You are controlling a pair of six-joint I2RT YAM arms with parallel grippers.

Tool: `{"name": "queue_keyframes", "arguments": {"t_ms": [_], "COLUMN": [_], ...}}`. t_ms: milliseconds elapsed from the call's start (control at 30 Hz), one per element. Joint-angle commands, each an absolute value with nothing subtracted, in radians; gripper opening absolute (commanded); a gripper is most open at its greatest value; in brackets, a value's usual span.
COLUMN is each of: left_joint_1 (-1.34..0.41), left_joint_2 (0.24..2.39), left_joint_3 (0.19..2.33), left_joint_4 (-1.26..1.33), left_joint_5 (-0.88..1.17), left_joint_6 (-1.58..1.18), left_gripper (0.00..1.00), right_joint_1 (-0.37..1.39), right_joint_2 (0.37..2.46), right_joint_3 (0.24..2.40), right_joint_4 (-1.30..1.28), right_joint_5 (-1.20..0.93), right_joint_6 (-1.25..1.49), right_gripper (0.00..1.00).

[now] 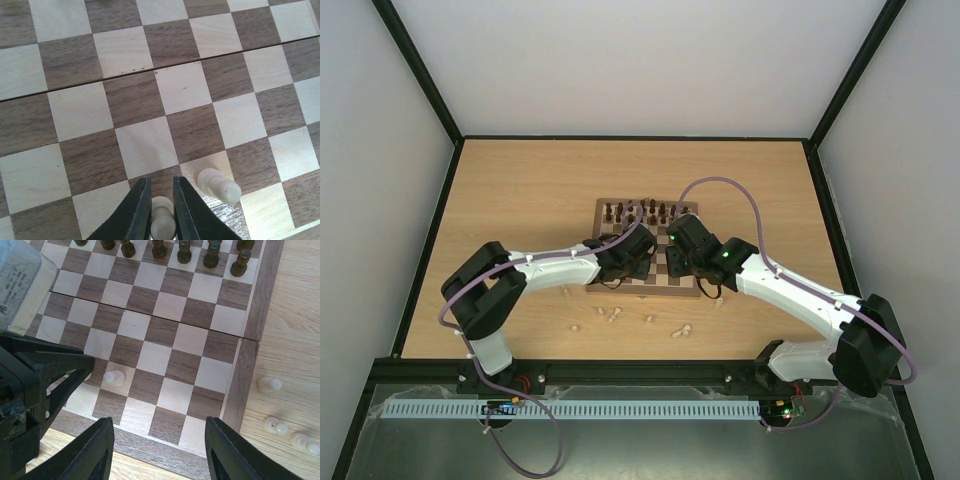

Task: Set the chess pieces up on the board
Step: Move the chess piece to the chessboard, then pick up the chess piece at the center of the board.

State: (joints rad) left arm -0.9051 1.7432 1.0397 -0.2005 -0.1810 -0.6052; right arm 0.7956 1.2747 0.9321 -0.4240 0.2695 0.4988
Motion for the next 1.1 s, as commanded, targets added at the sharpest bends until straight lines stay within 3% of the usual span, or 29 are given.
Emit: {"name": "queue_keyframes", "arguments": {"t_ms": [0,467,667,900,1067], "left_joint_1": [-0.913,-0.913,-0.914,-0.915,-0.915], "left_joint_2": [1.764,1.708,1.57,1.452,1.405], "left_joint_3": [1.033,1.048,0.976,0.864,0.83], "left_joint_4": [-0.201,-0.232,-0.244,-0.199,-0.189], "left_joint_5": [-0.18,-0.213,-0.214,-0.233,-0.244], "left_joint_6": [-0.609,-0.58,-0.582,-0.636,-0.642], "left_gripper": [0.16,0.42,0.73,0.98,0.99], "right_joint_1": [0.79,0.788,0.707,0.556,0.517], "right_joint_2": [1.262,1.258,1.261,1.274,1.325], "right_joint_3": [0.912,0.912,0.883,0.829,0.813], "right_joint_4": [-0.441,-0.451,-0.449,-0.408,-0.374], "right_joint_5": [0.268,0.291,0.277,0.241,0.224], "right_joint_6": [0.508,0.522,0.541,0.547,0.544], "right_gripper": [0.51,0.51,0.51,0.5,0.46]}}
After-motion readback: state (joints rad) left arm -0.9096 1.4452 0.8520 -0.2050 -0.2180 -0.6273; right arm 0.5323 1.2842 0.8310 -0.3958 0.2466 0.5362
